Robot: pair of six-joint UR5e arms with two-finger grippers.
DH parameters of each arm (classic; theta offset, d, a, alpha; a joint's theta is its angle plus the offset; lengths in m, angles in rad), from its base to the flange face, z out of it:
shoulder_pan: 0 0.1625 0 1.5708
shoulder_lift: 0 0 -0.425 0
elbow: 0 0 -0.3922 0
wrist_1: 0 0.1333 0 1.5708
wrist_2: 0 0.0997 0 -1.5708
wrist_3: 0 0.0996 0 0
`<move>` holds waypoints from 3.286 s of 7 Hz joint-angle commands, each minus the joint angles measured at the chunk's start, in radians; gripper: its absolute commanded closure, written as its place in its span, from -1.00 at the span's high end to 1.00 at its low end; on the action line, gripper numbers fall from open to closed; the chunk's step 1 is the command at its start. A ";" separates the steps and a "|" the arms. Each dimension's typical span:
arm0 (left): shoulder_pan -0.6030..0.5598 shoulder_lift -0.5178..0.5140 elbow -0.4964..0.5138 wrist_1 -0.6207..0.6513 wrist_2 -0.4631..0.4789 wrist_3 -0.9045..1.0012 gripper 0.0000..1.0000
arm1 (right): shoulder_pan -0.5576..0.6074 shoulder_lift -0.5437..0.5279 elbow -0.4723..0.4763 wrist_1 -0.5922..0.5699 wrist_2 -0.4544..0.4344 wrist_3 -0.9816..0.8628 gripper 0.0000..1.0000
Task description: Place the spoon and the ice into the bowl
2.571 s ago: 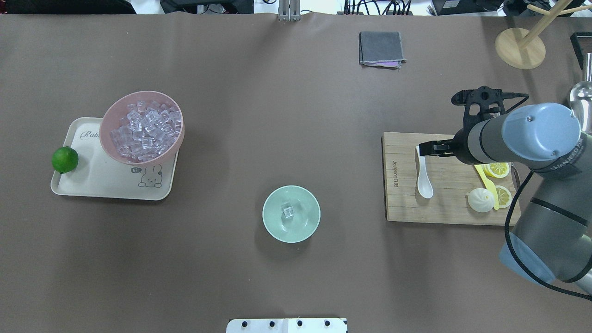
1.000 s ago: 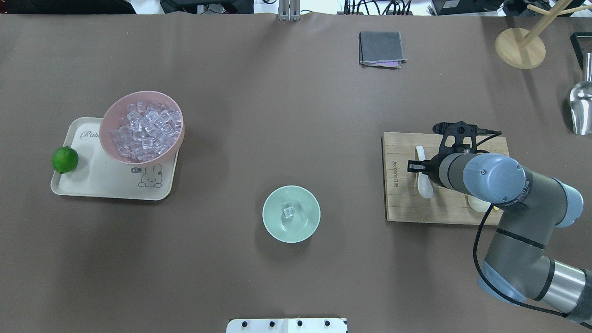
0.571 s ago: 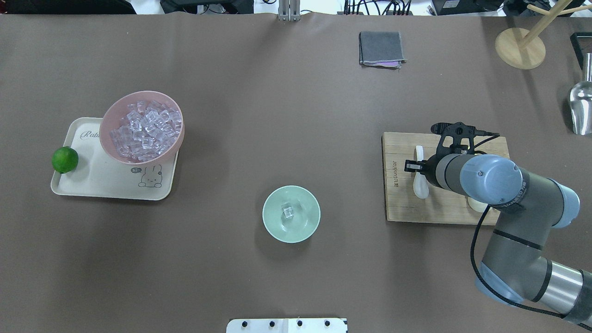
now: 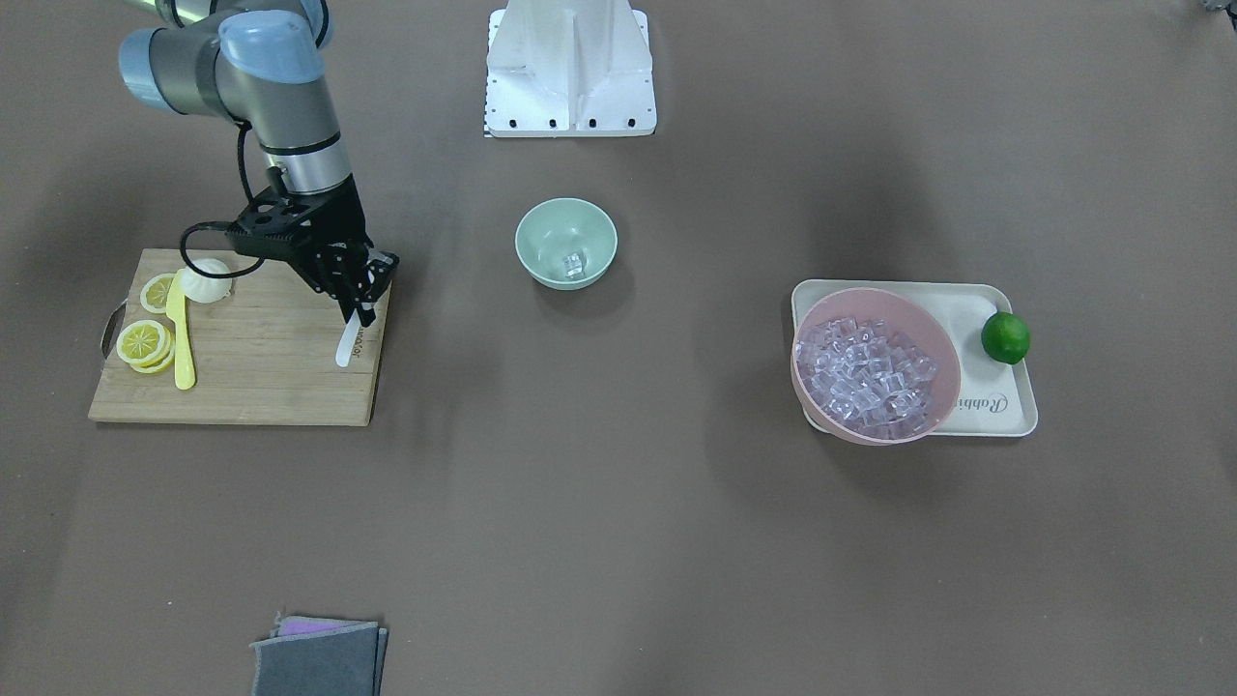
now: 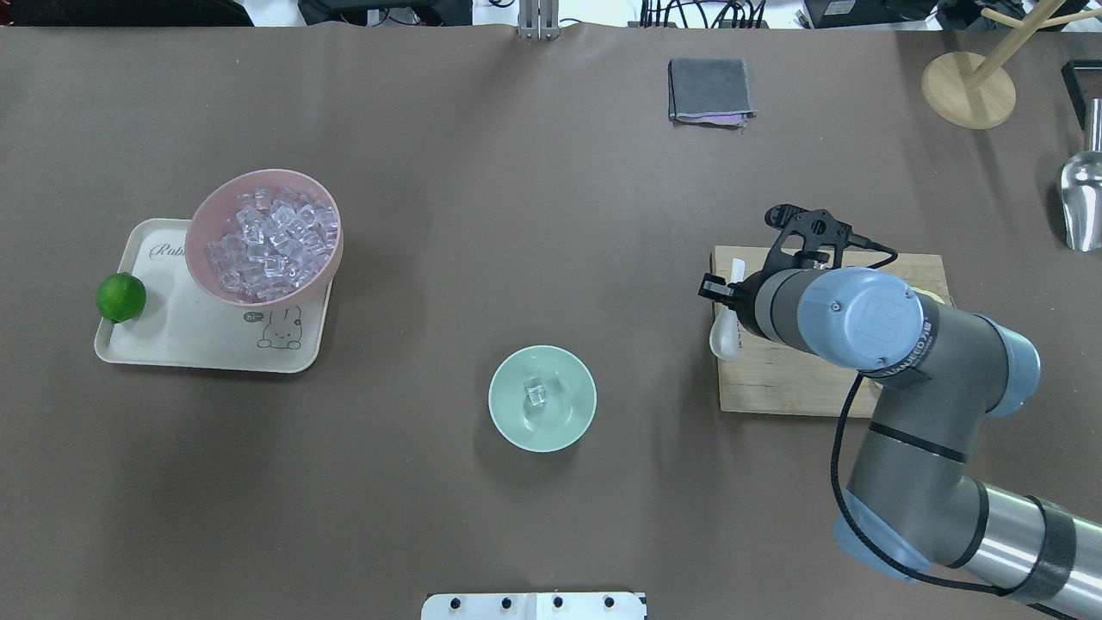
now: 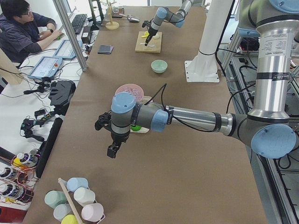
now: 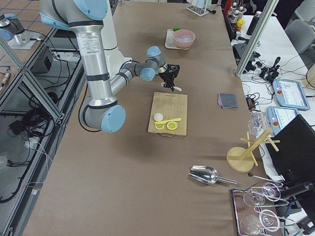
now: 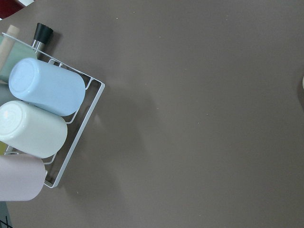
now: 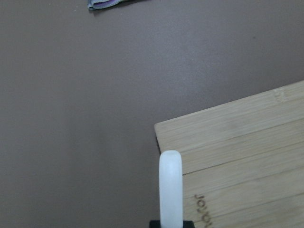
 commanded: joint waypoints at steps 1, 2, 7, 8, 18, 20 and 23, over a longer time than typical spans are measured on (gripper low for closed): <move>-0.003 0.000 0.001 0.000 0.000 -0.005 0.97 | -0.141 0.193 0.006 -0.247 -0.141 0.243 -1.00; -0.003 0.000 0.001 0.000 0.000 -0.005 0.97 | -0.205 0.273 0.003 -0.377 -0.206 0.347 -1.00; -0.002 0.000 0.007 0.000 0.000 -0.005 0.97 | -0.284 0.388 -0.111 -0.446 -0.326 0.429 0.52; -0.002 0.000 0.007 0.000 0.000 -0.003 0.97 | -0.284 0.388 -0.103 -0.449 -0.344 0.423 1.00; 0.000 0.071 0.021 0.134 -0.068 -0.088 0.97 | 0.274 0.195 0.092 -0.428 0.267 -0.493 1.00; -0.002 0.061 0.006 0.166 -0.115 -0.114 0.97 | 0.500 0.071 0.066 -0.429 0.499 -0.976 1.00; -0.002 0.069 0.007 0.158 -0.106 -0.114 0.97 | 0.735 -0.152 0.018 -0.428 0.679 -1.406 1.00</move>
